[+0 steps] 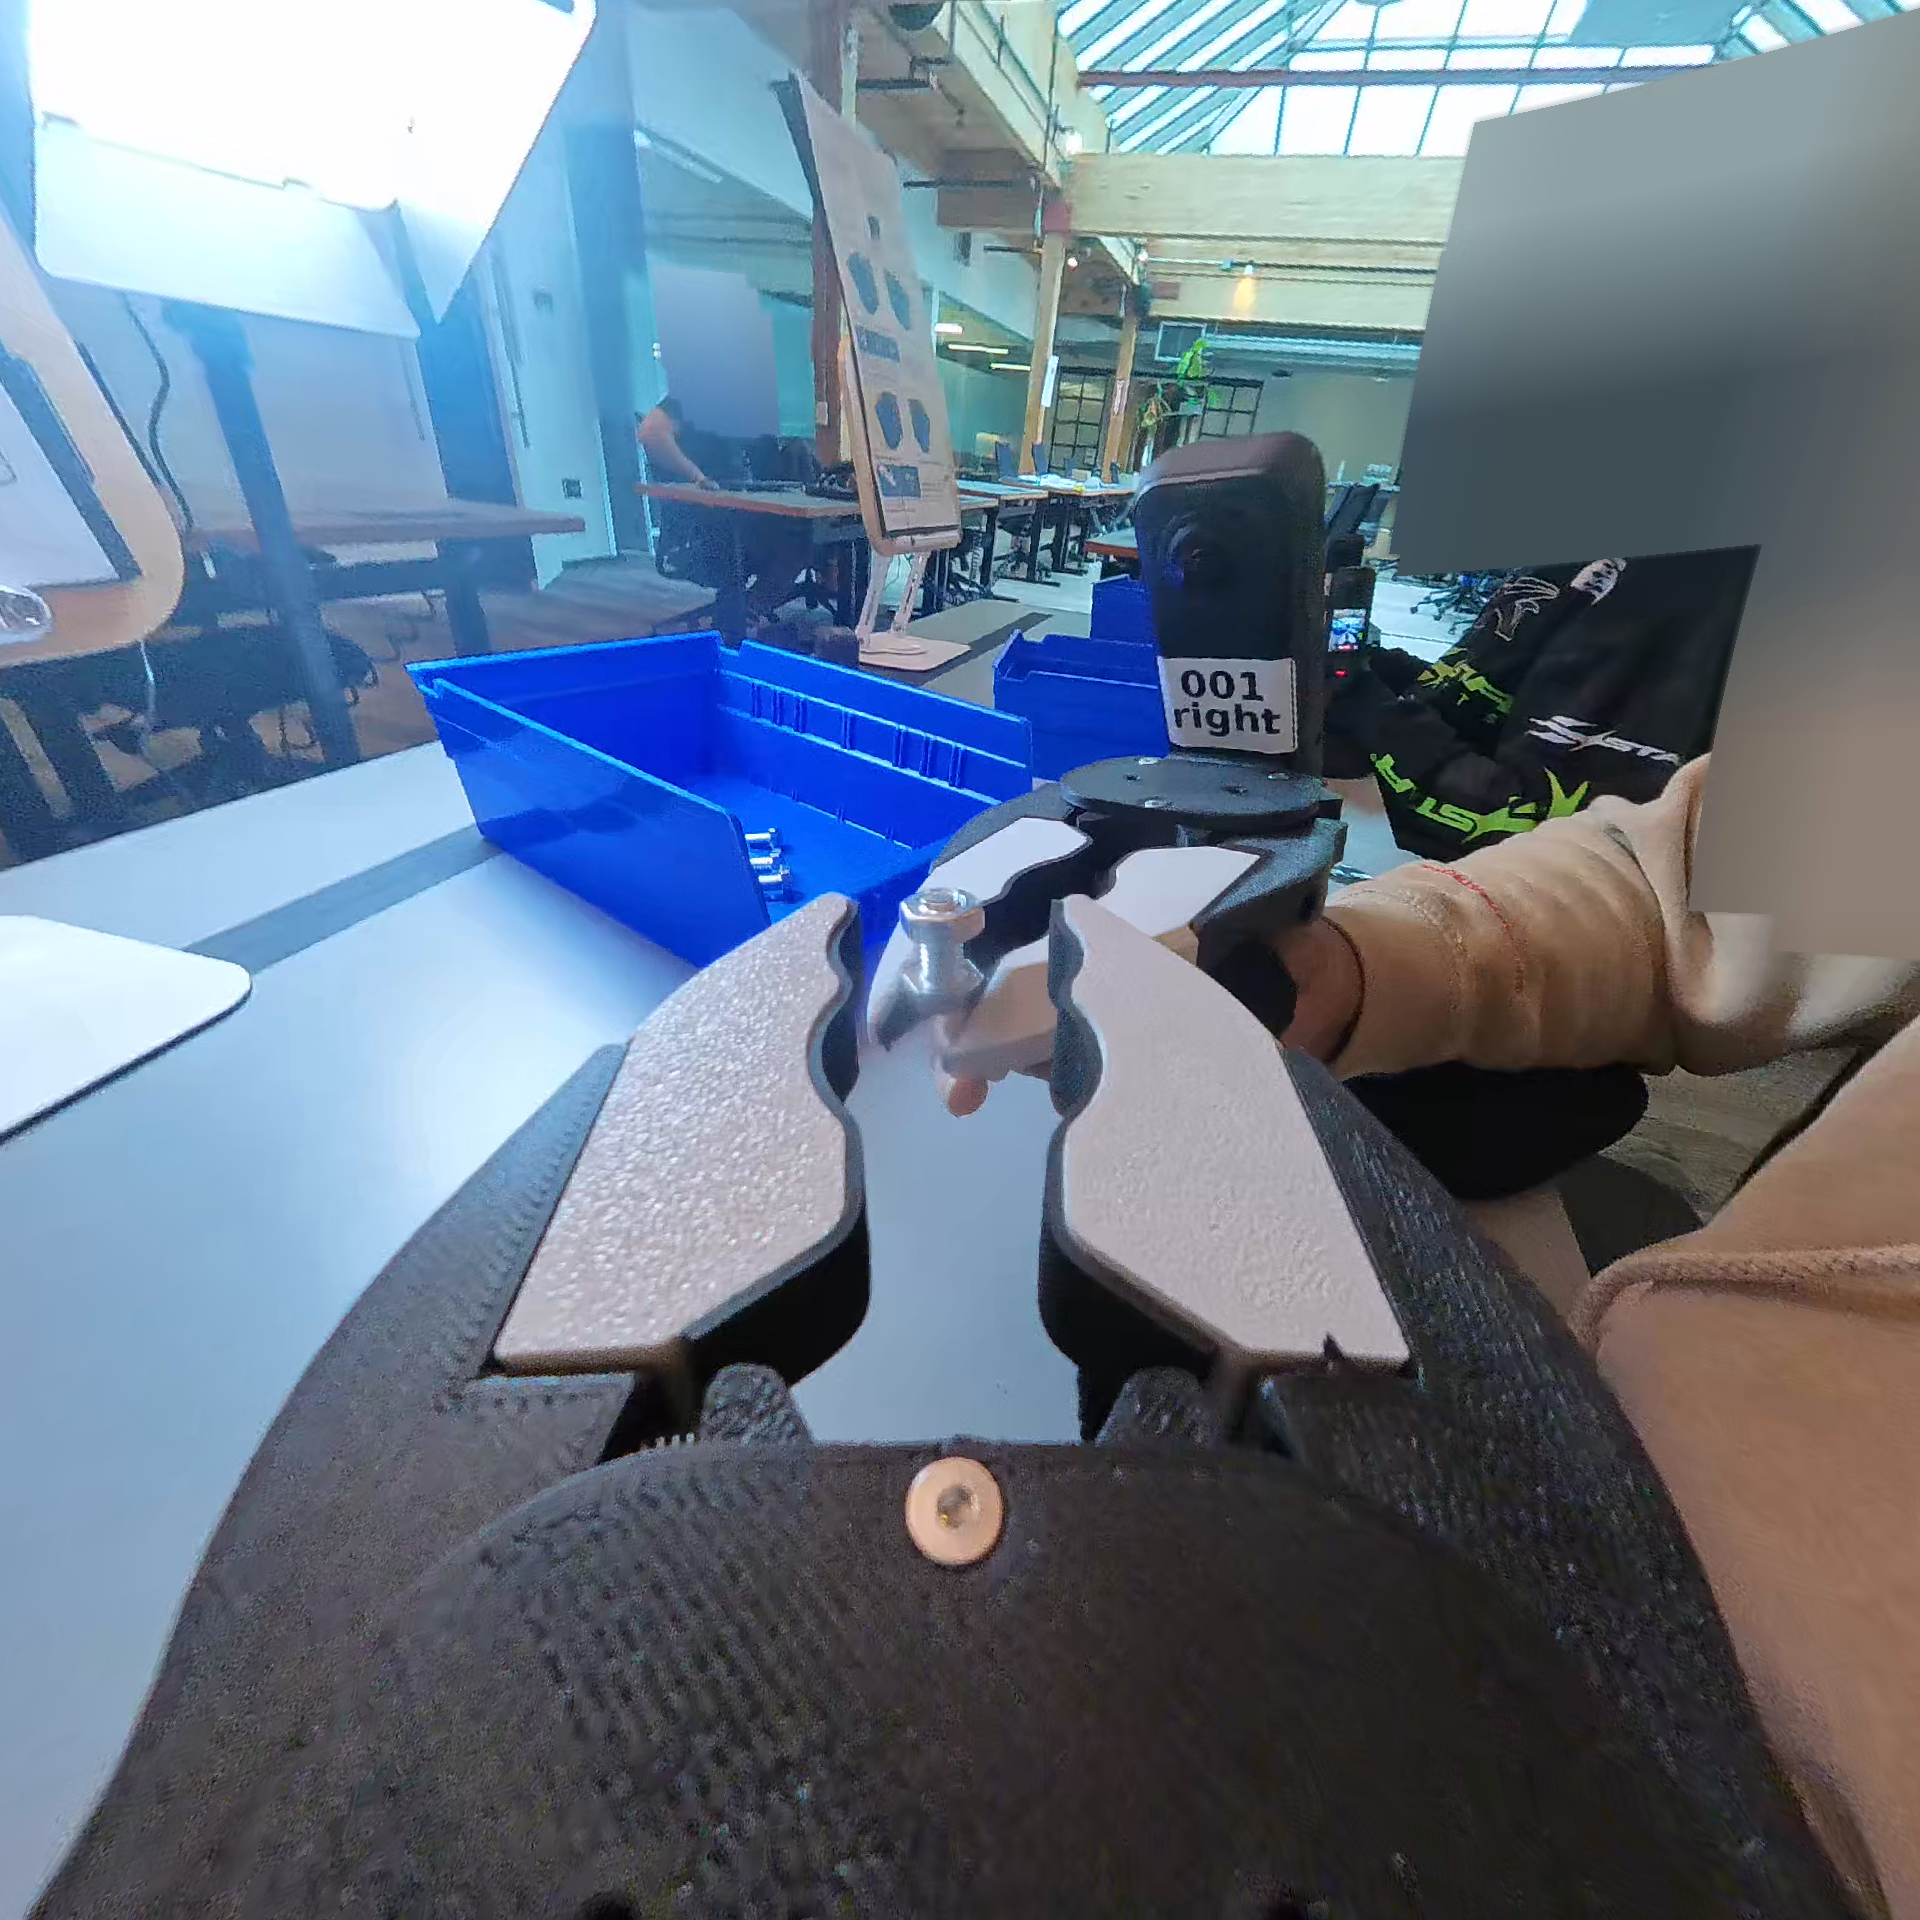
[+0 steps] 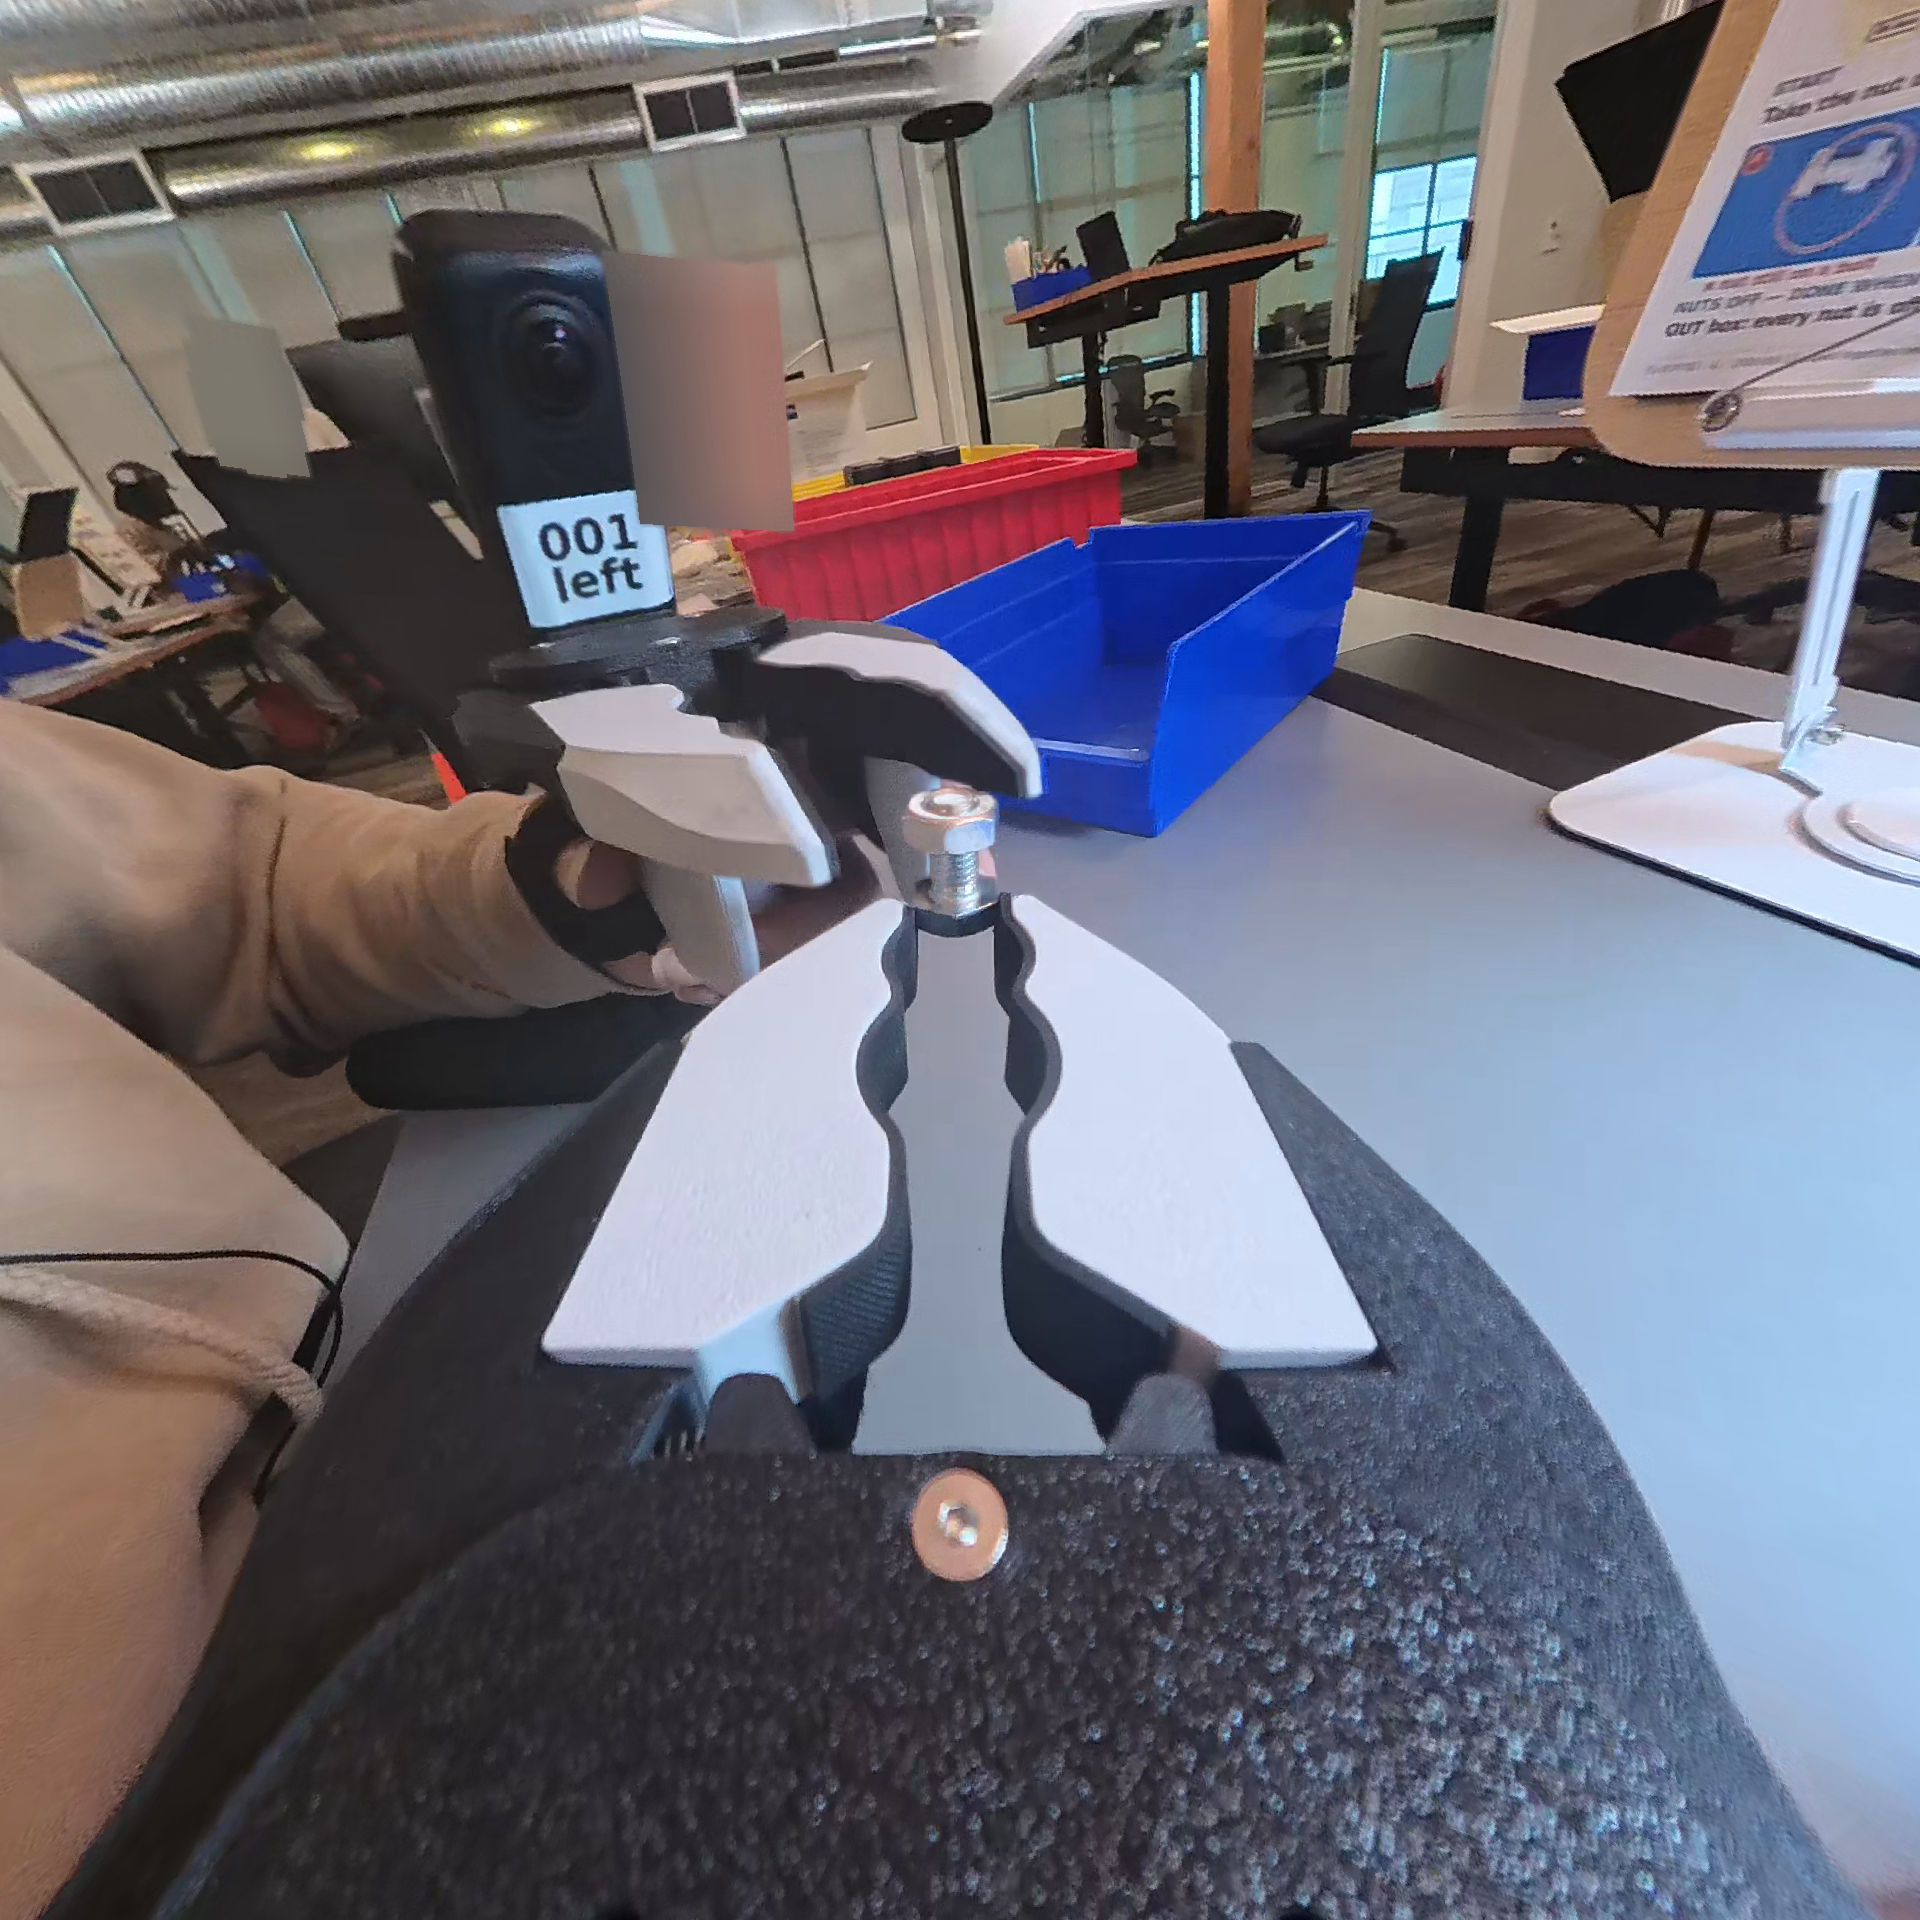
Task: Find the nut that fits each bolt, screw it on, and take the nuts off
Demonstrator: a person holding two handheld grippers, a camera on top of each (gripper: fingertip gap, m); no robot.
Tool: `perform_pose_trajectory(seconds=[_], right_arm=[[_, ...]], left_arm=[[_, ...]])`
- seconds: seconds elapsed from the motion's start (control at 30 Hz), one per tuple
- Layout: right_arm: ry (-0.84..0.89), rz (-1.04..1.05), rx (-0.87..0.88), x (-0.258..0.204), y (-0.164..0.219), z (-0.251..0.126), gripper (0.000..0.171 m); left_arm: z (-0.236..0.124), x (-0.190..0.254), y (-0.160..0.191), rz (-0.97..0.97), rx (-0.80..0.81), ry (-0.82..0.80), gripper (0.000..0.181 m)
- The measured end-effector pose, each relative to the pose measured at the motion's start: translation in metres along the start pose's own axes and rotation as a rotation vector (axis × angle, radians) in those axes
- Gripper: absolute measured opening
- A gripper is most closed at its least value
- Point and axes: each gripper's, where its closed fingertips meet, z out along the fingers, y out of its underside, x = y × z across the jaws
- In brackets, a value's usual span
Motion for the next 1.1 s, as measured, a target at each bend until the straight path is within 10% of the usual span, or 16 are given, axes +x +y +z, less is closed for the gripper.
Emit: perform_pose_trajectory(seconds=[0.17, 0.43, 0.57, 0.83, 1.1], right_arm=[[0.044, 0.002, 0.007, 0.009, -0.003, -0.003, 0.014], [0.031, -0.021, -0.016, 0.003, 0.000, -0.001, 0.014], [0.067, -0.011, -0.019, 0.011, 0.000, -0.003, 0.014], [0.050, -0.020, -0.041, 0.006, 0.004, 0.001, 0.014], [0.076, -0.013, -0.028, 0.014, 0.000, -0.003, 0.014]], left_arm=[[-0.003, 0.015, -0.003, 0.015, 0.002, 0.083, 0.009], [0.001, -0.002, 0.002, 0.033, -0.010, -0.034, 0.034], [-0.002, 0.014, 0.000, 0.044, -0.012, 0.059, 0.003], [0.000, -0.006, 0.003, 0.029, -0.015, -0.061, 0.030], [-0.003, 0.003, -0.002, 0.057, 0.004, -0.018, 0.011]])
